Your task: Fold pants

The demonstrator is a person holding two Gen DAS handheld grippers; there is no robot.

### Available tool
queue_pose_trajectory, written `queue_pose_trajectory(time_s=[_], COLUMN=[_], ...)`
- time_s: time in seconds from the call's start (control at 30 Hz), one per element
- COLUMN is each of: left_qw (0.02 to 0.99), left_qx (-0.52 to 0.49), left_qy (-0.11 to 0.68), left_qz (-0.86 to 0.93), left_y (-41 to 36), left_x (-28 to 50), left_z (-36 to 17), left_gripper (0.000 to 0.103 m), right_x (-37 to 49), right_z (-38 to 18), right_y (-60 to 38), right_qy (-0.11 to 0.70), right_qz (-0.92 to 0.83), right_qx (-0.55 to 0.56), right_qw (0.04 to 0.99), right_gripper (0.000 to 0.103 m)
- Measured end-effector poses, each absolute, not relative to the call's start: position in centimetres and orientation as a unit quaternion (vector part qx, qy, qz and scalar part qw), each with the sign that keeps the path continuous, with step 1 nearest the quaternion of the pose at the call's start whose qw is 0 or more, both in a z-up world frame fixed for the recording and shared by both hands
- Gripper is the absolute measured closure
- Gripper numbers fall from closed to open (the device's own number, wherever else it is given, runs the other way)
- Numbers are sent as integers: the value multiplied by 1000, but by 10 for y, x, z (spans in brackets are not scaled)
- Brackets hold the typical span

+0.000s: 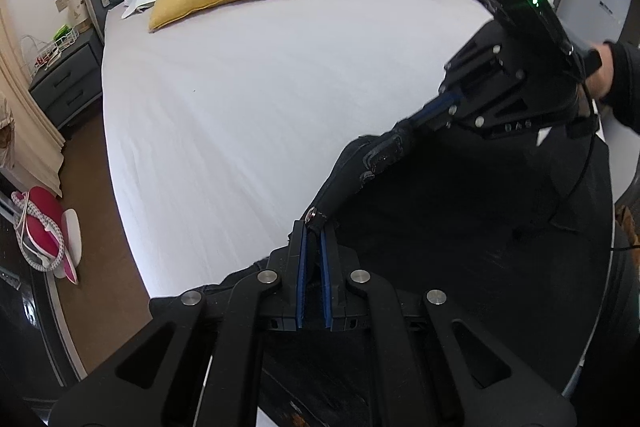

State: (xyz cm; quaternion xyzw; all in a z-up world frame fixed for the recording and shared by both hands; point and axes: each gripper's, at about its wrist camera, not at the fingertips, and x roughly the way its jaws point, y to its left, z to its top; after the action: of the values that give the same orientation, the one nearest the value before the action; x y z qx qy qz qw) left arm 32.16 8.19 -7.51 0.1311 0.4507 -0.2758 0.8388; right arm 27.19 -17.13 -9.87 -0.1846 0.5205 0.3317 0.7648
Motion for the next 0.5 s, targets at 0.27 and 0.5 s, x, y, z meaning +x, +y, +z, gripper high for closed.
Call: queue_pose_trajectory(time_s=[0.27, 0.5], left_qw=[838, 826], left_qx=[129, 182], left_qy=[456, 444], left_qz=[-270, -296], left_y=[104, 93], left_x=[246, 159], left_z=[-60, -55], left_gripper=[98, 98], right_x=[206, 114], right_z=[-87, -80], right_y=[-162, -154], right_qy=[504, 484], right_qz=[371, 374], right_qx=[-153, -249], right_qw=[765, 751], right_gripper=[98, 99])
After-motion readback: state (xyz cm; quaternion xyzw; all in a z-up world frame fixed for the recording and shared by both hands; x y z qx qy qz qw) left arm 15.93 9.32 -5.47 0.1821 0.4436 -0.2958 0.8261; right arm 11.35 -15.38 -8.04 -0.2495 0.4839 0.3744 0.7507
